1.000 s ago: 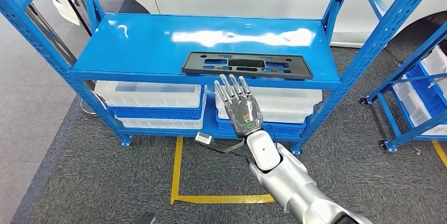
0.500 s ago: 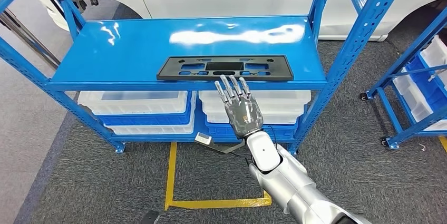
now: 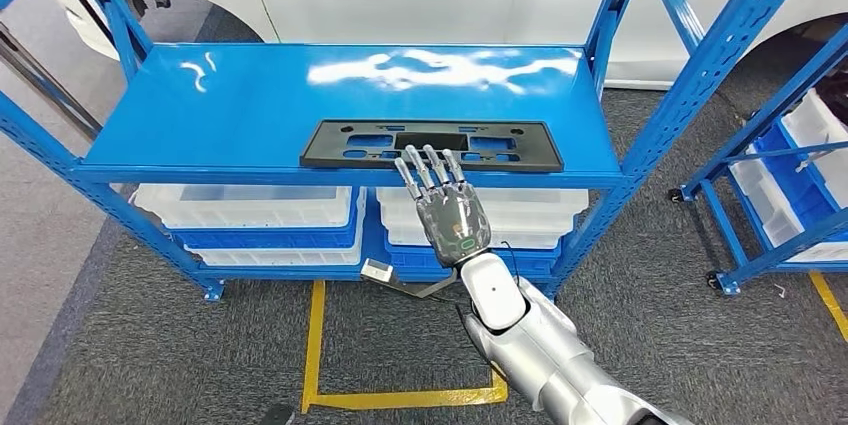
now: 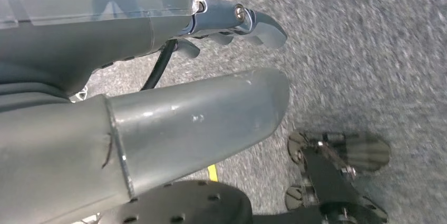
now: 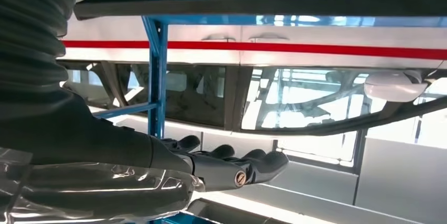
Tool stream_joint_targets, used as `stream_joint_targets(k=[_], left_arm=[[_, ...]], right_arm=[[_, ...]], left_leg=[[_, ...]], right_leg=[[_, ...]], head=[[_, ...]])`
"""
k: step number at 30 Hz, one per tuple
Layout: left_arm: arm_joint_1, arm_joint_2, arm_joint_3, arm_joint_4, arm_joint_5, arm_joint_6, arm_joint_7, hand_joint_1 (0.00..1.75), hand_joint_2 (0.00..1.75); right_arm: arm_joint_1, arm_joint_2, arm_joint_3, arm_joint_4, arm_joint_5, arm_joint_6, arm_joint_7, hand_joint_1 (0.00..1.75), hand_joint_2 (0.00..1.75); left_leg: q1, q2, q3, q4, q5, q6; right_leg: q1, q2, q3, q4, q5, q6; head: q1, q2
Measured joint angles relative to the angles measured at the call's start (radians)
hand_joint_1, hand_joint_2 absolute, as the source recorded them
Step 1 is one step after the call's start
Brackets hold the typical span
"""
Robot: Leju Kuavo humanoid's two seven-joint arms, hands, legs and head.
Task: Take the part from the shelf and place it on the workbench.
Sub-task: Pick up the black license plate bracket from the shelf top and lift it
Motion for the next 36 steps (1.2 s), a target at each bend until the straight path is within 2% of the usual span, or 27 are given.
stream_joint_targets(k=[1,2,3,5,6,7,9,11,12,13,15,16,17,18,19,21,22,23,26,28,29,31,32,33,34,35,36], left_arm=[[0.0,0.0,0.0,0.0,-0.001,0.0,0.0,0.0,0.0],[0.001,0.0,0.0,0.0,-0.002,0.0,0.0,0.0,0.0],[0.001,-0.001,0.0,0.0,-0.003,-0.001,0.001,0.0,0.0],[0.002,-0.002,0.0,0.0,-0.004,0.0,0.001,0.0,0.0],[0.001,-0.002,0.0,0.0,-0.004,0.0,0.002,0.0,0.0],[-0.001,-0.003,0.0,0.0,-0.005,0.0,0.002,0.0,0.0],[-0.002,-0.003,0.0,0.0,-0.005,0.001,0.004,0.0,0.0],[-0.002,-0.003,0.001,0.0,-0.005,0.001,0.005,0.0,0.0],[-0.002,-0.003,0.001,0.0,-0.005,0.001,0.005,0.0,0.0],[-0.002,-0.003,0.001,0.0,-0.005,0.001,0.006,0.0,0.0],[-0.001,-0.003,0.001,0.0,-0.005,0.001,0.005,0.0,0.0],[0.0,-0.004,0.001,0.0,-0.005,0.001,0.006,0.0,0.0],[0.001,-0.004,0.001,0.0,-0.005,0.001,0.006,0.0,0.0],[0.002,-0.004,0.001,0.0,-0.005,0.001,0.006,0.0,0.0],[0.003,-0.003,0.001,0.0,-0.005,0.001,0.006,0.0,0.0],[0.003,-0.003,0.001,0.0,-0.005,0.001,0.006,0.0,0.0],[0.003,-0.003,0.001,0.001,-0.005,0.001,0.006,0.0,0.0],[0.002,-0.003,0.001,0.001,-0.005,0.001,0.006,0.0,0.0],[0.0,-0.004,0.001,0.001,-0.005,0.001,0.005,0.0,0.0],[0.002,-0.003,0.001,0.001,-0.006,0.001,0.005,0.0,0.0],[0.002,-0.003,0.001,0.001,-0.007,0.001,0.005,0.0,0.0],[0.0,-0.003,0.002,0.001,-0.009,0.0,0.005,0.0,0.0],[0.0,-0.004,0.002,0.001,-0.011,0.0,0.005,0.0,0.0],[0.0,-0.004,0.002,0.001,-0.012,0.0,0.005,0.0,0.0],[0.0,-0.004,0.002,0.001,-0.014,0.0,0.005,0.0,0.0],[0.001,-0.004,0.002,0.001,-0.014,0.0,0.005,0.0,0.0],[0.001,-0.004,0.002,0.001,-0.015,0.0,0.005,0.0,0.0]], right_arm=[[0.005,0.0,0.0,0.0,-0.001,0.0,-0.003,0.0,1.75],[0.01,0.0,0.0,0.0,-0.002,0.0,-0.006,0.0,1.75],[0.013,0.0,0.0,0.0,-0.004,0.0,-0.009,0.0,1.75],[0.015,0.001,0.0,-0.002,-0.005,0.0,-0.015,0.0,1.75],[0.015,0.002,0.0,-0.004,-0.006,0.0,-0.019,0.0,1.75],[0.017,0.003,0.0,-0.007,-0.006,0.0,-0.023,0.0,1.75],[0.021,0.005,0.0,-0.012,-0.007,0.0,-0.029,0.0,1.75],[0.025,0.008,0.0,-0.019,-0.007,0.0,-0.031,0.0,1.75],[0.026,0.01,0.0,-0.021,-0.007,0.0,-0.031,0.0,1.75],[0.026,0.012,0.0,-0.023,-0.007,0.0,-0.031,0.0,1.75],[0.027,0.015,0.0,-0.025,-0.007,0.0,-0.031,0.0,1.75],[0.03,0.016,0.0,-0.025,-0.007,0.0,-0.031,0.0,1.75],[0.032,0.016,0.0,-0.025,-0.007,0.0,-0.032,0.0,1.75],[0.034,0.016,0.0,-0.025,-0.007,0.0,-0.032,0.0,1.75],[0.035,0.017,0.0,-0.025,-0.007,0.0,-0.032,0.0,1.75],[0.036,0.018,0.0,-0.025,-0.007,0.0,-0.032,0.0,1.75],[0.035,0.018,0.0,-0.025,-0.007,0.0,-0.032,0.0,1.75],[0.034,0.019,0.0,-0.025,-0.007,0.0,-0.032,0.0,1.75],[0.035,0.021,0.0,-0.028,-0.011,0.0,-0.04,0.0,1.75],[0.038,0.023,0.0,-0.034,-0.018,0.0,-0.052,0.0,1.75],[0.039,0.025,0.0,-0.038,-0.02,0.0,-0.057,0.0,1.75],[0.045,0.028,0.0,-0.043,-0.023,0.0,-0.064,0.0,1.75],[0.051,0.029,0.0,-0.045,-0.023,0.0,-0.066,0.0,1.75],[0.058,0.029,0.0,-0.047,-0.024,0.0,-0.068,0.0,1.75],[0.063,0.03,0.0,-0.049,-0.027,0.0,-0.069,0.0,1.75],[0.066,0.032,0.0,-0.052,-0.03,0.0,-0.07,0.0,1.75],[0.067,0.033,0.0,-0.055,-0.034,0.0,-0.071,0.0,1.75]], left_leg=[[0.0,0.0,0.005,0.001,-0.005,-0.001],[0.001,0.0,0.01,0.003,-0.011,-0.002],[0.001,0.0,0.017,0.006,-0.017,-0.004],[0.002,0.0,0.028,0.012,-0.033,-0.011],[0.001,0.0,0.03,0.017,-0.039,-0.016],[0.0,0.0,0.03,0.02,-0.044,-0.022],[0.0,0.001,0.029,0.021,-0.048,-0.032],[0.003,0.002,0.031,0.025,-0.059,-0.043],[0.004,0.001,0.024,0.045,-0.072,-0.048],[0.005,0.001,0.004,0.087,-0.095,-0.053],[0.01,0.0,-0.068,0.221,-0.145,-0.063],[0.012,0.0,-0.104,0.278,-0.157,-0.067],[0.014,0.0,-0.127,0.307,-0.153,-0.07],[0.016,0.0,-0.136,0.311,-0.139,-0.072],[0.018,0.0,-0.129,0.281,-0.108,-0.074],[0.022,0.0,-0.086,0.17,-0.036,-0.076],[0.022,-0.001,-0.063,0.113,-0.008,-0.076],[0.02,-0.003,-0.046,0.074,0.002,-0.072],[0.016,-0.006,-0.038,0.05,-0.01,-0.05],[0.016,-0.005,-0.034,0.045,-0.01,-0.036],[0.017,-0.005,-0.031,0.043,-0.011,-0.03],[0.015,-0.004,-0.028,0.042,-0.014,-0.02],[0.012,-0.005,-0.027,0.043,-0.016,-0.017],[0.009,-0.006,-0.024,0.043,-0.019,-0.014],[0.006,-0.007,-0.02,0.043,-0.022,-0.012],[0.002,-0.008,-0.014,0.043,-0.025,-0.01],[-0.001,-0.008,-0.008,0.043,-0.029,-0.01]], right_leg=[[-0.005,-0.001,-0.03,0.043,-0.005,0.004],[-0.008,-0.003,-0.042,0.048,0.012,0.008],[-0.011,-0.005,-0.036,0.018,0.045,0.01],[-0.012,-0.01,0.015,-0.11,0.124,0.008],[-0.01,-0.012,0.039,-0.161,0.143,0.004],[-0.008,-0.012,0.053,-0.193,0.149,-0.001],[-0.002,-0.01,0.058,-0.203,0.14,-0.01],[-0.005,-0.007,0.066,-0.211,0.138,-0.02],[-0.008,-0.007,0.073,-0.218,0.138,-0.025],[-0.011,-0.007,0.08,-0.223,0.137,-0.03],[-0.011,-0.008,0.086,-0.225,0.131,-0.036],[-0.011,-0.008,0.088,-0.224,0.128,-0.037],[-0.012,-0.007,0.091,-0.223,0.125,-0.037],[-0.012,-0.005,0.093,-0.222,0.122,-0.036],[-0.013,-0.003,0.098,-0.221,0.118,-0.034],[-0.016,0.0,0.108,-0.216,0.107,-0.026],[-0.015,0.001,0.111,-0.212,0.101,-0.02],[-0.014,0.002,0.111,-0.209,0.097,-0.014],[-0.011,0.002,0.106,-0.207,0.094,0.0],[-0.013,-0.001,0.097,-0.185,0.077,0.008],[-0.013,-0.003,0.081,-0.151,0.058,0.011],[-0.013,-0.006,0.013,-0.023,0.005,0.014],[-0.012,-0.006,-0.023,0.039,-0.012,0.014],[-0.012,-0.006,-0.05,0.079,-0.014,0.012],[-0.01,-0.006,-0.057,0.076,0.006,0.007],[-0.007,-0.006,-0.045,0.036,0.043,-0.001],[-0.002,-0.006,-0.02,-0.028,0.087,-0.012]], head=[[0.0,0.0],[0.0,0.0],[0.0,0.0],[0.0,0.0],[0.0,0.0],[0.0,0.0],[-0.001,0.0],[-0.001,0.0],[-0.002,0.0],[-0.003,0.0],[-0.004,0.0],[-0.004,0.0],[-0.004,0.0],[-0.004,0.0],[-0.004,0.0],[-0.004,0.0],[-0.005,0.0],[-0.005,0.0],[-0.006,0.0],[-0.006,0.0],[-0.006,0.0],[-0.005,0.0],[-0.005,0.0],[-0.005,0.0],[-0.005,0.0],[-0.005,0.0],[-0.005,0.0]])
